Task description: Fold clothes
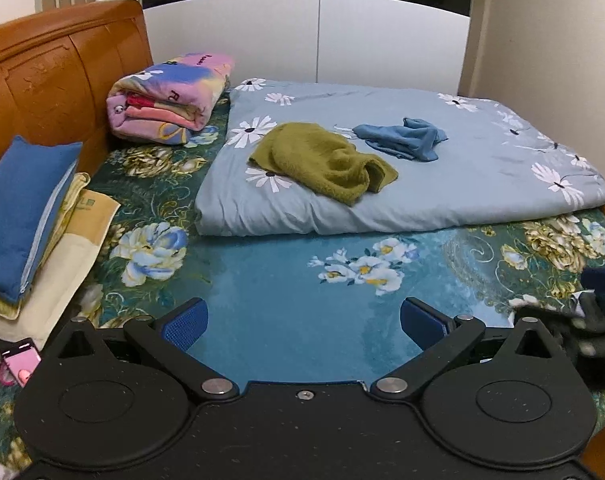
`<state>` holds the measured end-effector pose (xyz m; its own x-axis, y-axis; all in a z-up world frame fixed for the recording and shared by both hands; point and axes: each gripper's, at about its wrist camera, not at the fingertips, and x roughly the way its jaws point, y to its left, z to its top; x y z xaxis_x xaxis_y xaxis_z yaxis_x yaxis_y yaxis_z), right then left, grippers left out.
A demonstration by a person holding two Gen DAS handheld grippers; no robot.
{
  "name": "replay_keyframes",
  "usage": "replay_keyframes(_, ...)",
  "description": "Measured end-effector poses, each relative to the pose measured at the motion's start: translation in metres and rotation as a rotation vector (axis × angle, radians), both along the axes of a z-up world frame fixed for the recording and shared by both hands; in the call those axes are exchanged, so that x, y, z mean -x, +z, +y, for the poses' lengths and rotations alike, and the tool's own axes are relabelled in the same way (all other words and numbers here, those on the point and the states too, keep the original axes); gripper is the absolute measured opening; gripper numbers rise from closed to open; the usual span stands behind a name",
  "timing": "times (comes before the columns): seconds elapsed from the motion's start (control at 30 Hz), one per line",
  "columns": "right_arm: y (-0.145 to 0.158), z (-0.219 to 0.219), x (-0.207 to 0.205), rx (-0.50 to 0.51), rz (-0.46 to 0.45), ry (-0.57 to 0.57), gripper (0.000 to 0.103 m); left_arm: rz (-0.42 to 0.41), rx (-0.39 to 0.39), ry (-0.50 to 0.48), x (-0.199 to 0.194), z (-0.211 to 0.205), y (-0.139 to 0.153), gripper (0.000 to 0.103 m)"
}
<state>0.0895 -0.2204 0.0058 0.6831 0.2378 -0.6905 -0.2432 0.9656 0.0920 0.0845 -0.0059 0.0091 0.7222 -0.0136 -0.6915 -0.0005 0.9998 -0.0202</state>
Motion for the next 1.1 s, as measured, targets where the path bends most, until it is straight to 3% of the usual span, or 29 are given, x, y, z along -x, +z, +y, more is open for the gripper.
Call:
replay_keyframes(0.17,0.001,0.009,0.014,0.003,0.008,-0.098,0.103,0.025,-0.010,-0.084,0.007,0.010,-0.004,0.102)
replay_keyframes(0.37,0.001,0.015,0.024,0.012,0.014,-0.144,0.103,0.033,-0.017,-0.106,0.008,0.017,-0.005,0.102)
replay_keyframes(0.7,0.002,0.012,0.021,0.033,0.009,-0.127,0.103,0.040,-0.013,-0.074,0.001,0.009,-0.004,0.102)
replay_keyframes(1.1,-0.003,-0.022,0.005,0.025,0.031,-0.095,0.103,0.041,-0.032,-0.042,-0.005,-0.026,-0.004,0.102)
